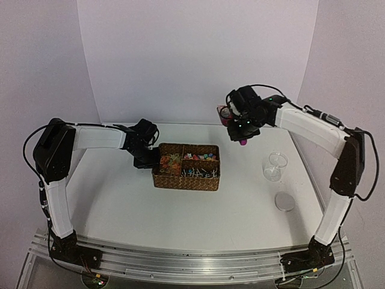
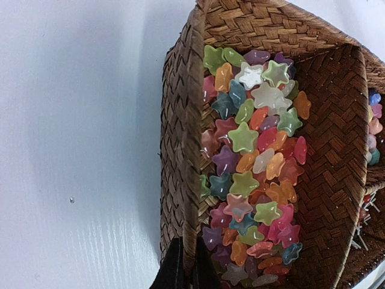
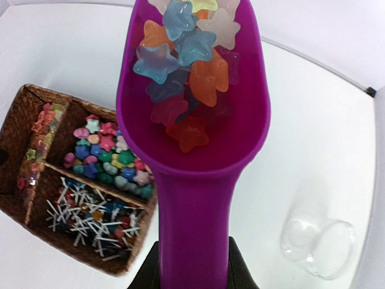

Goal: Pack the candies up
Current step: Place the fake candies in the packing bottle.

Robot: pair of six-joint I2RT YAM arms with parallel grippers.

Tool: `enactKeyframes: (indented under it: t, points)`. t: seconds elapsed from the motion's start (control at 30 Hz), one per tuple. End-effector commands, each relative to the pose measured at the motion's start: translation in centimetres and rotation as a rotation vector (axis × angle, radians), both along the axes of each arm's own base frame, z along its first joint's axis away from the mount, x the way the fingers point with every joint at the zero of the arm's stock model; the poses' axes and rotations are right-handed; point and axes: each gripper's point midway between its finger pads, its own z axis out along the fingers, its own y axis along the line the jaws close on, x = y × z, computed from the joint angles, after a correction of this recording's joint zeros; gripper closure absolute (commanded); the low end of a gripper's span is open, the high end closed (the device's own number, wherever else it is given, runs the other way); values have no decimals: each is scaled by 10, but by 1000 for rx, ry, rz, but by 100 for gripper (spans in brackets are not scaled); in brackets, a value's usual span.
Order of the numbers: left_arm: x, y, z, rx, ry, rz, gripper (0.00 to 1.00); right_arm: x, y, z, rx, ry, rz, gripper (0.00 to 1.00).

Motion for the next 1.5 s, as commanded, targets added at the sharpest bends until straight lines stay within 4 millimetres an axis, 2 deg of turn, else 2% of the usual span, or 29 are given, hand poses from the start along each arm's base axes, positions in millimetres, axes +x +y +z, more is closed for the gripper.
enactKeyframes:
  t: [0.0, 0.27, 0.4, 0.57, 0.77, 0.8, 1.1, 1.27, 1.47]
  points:
    - [2, 27, -11, 49, 20, 88, 100, -14, -41, 32, -43, -68, 92, 100]
    - [2, 28, -13, 41, 28, 92, 100, -41, -142, 54, -164, -130, 147, 100]
    - [2, 31, -14, 35, 35, 99, 100, -56, -171, 52, -161, -132, 148, 100]
    - [1, 34, -16, 32, 41, 107, 100, -68, -201, 25, -148, -73, 140, 100]
    - [1, 36, -16, 28, 43, 114, 100, -81, -234, 15, -170, -77, 186, 100]
    - [2, 37, -16, 28, 43, 115, 100, -83, -245, 13, -176, -73, 169, 100]
    - [4, 46, -20, 30, 50, 141, 100, -100, -263, -24, -244, 6, 220, 100]
    - [4, 41, -19, 7, 61, 124, 100, -106, -268, -35, -306, 33, 261, 100]
    - [3, 38, -22, -2, 69, 108, 100, -109, -284, -47, -414, 100, 277, 100]
